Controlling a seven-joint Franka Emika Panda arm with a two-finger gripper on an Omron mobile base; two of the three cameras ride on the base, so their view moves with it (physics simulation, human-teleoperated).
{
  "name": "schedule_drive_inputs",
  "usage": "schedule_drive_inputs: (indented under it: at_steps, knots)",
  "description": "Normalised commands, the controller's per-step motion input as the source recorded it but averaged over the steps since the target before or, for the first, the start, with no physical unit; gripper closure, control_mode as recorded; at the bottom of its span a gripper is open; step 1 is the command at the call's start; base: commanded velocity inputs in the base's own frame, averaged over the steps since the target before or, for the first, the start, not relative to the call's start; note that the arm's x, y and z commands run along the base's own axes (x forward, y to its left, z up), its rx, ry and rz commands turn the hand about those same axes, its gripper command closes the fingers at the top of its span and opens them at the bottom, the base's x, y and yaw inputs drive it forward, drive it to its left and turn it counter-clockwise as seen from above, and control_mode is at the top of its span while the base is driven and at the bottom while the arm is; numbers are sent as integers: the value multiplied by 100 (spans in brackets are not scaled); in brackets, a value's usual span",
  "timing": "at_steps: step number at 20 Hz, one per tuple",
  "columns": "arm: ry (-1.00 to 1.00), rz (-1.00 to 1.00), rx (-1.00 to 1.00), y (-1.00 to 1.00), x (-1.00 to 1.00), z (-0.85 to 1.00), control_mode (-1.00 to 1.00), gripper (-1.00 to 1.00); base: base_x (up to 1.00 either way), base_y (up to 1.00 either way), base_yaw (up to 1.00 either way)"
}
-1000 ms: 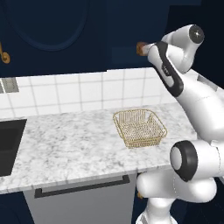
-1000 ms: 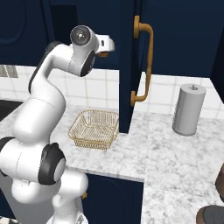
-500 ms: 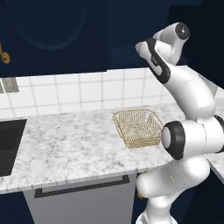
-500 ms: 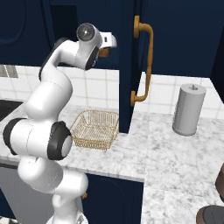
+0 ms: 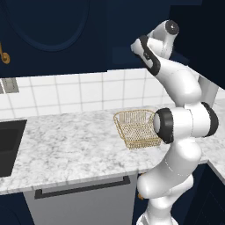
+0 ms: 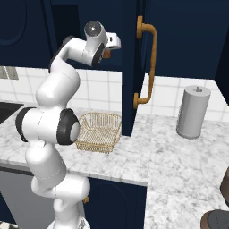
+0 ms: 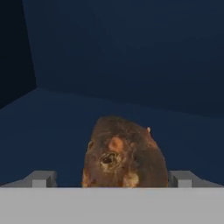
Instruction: Open the cabinet, pick up the bread from the cabinet and place it in the basket. Then move the basket to the dining counter.
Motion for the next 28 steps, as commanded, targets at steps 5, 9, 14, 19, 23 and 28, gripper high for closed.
schedule_drive_inputs:
  at_steps: [5, 9, 14, 19, 23, 28]
  knots:
    - [17, 0, 0, 0, 54, -17, -100, -100, 0, 0, 0]
    - [7, 0, 0, 0, 22, -29, -100, -100, 0, 0, 0]
    - [-2, -2, 0, -2, -23, -54, -100, 100, 0, 0, 0]
    - [-30, -3, 0, -2, -58, -43, -100, 100, 0, 0, 0]
    - [-34, -9, 0, 4, -100, 4, -100, 100, 0, 0, 0]
    - [-1, -7, 0, -2, -100, 5, -100, 100, 0, 0, 0]
